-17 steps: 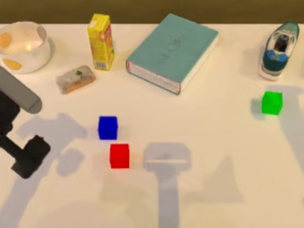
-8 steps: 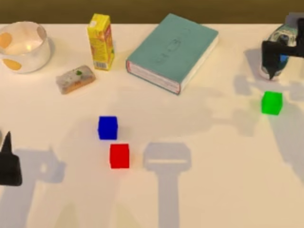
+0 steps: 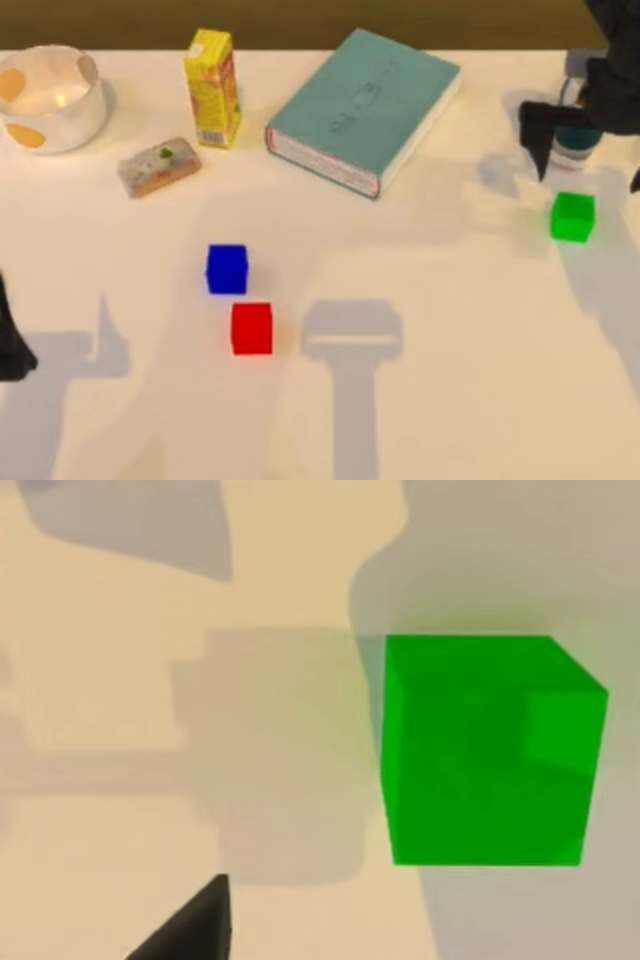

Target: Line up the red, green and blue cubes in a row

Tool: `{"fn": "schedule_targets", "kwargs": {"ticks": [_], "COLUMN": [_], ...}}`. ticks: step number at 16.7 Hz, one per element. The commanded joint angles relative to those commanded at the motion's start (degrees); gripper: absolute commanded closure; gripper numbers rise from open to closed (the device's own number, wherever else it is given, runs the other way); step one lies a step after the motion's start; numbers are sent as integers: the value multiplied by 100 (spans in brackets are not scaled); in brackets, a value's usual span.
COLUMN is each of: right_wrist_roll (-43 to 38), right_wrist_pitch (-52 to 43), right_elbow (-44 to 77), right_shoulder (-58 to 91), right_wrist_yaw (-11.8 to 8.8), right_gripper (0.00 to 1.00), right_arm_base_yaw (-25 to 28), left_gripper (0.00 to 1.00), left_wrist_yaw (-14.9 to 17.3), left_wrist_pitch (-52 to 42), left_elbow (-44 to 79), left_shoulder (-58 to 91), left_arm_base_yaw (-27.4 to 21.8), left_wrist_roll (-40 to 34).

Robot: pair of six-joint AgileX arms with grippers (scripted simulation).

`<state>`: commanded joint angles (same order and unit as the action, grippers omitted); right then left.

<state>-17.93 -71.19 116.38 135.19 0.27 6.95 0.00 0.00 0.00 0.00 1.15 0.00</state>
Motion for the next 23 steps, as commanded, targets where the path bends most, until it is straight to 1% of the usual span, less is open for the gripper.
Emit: {"fn": "schedule_targets", "kwargs": {"ticks": [6,13,18,23], "right_wrist_roll": [15,-9,-11,-11], "right_wrist_pitch": [109,1426,1496,1496], "right_elbow": [-97,-981,-1035,-1035], "right_shoulder": [18,428,461,461], "right_wrist_yaw": [0,5,5,5], "right_gripper": [0,0,0,38], "right_arm_base_yaw": [-23,4,6,6], "left_gripper": [0,0,0,0], "left_wrist_yaw": [0,0,0,0], "left_wrist_pitch": [0,0,0,0], "left_elbow": [0,0,0,0], "left_shoulder": [0,0,0,0], "left_arm_base_yaw": [0,0,0,0], "left_wrist_roll": [0,0,0,0]}}
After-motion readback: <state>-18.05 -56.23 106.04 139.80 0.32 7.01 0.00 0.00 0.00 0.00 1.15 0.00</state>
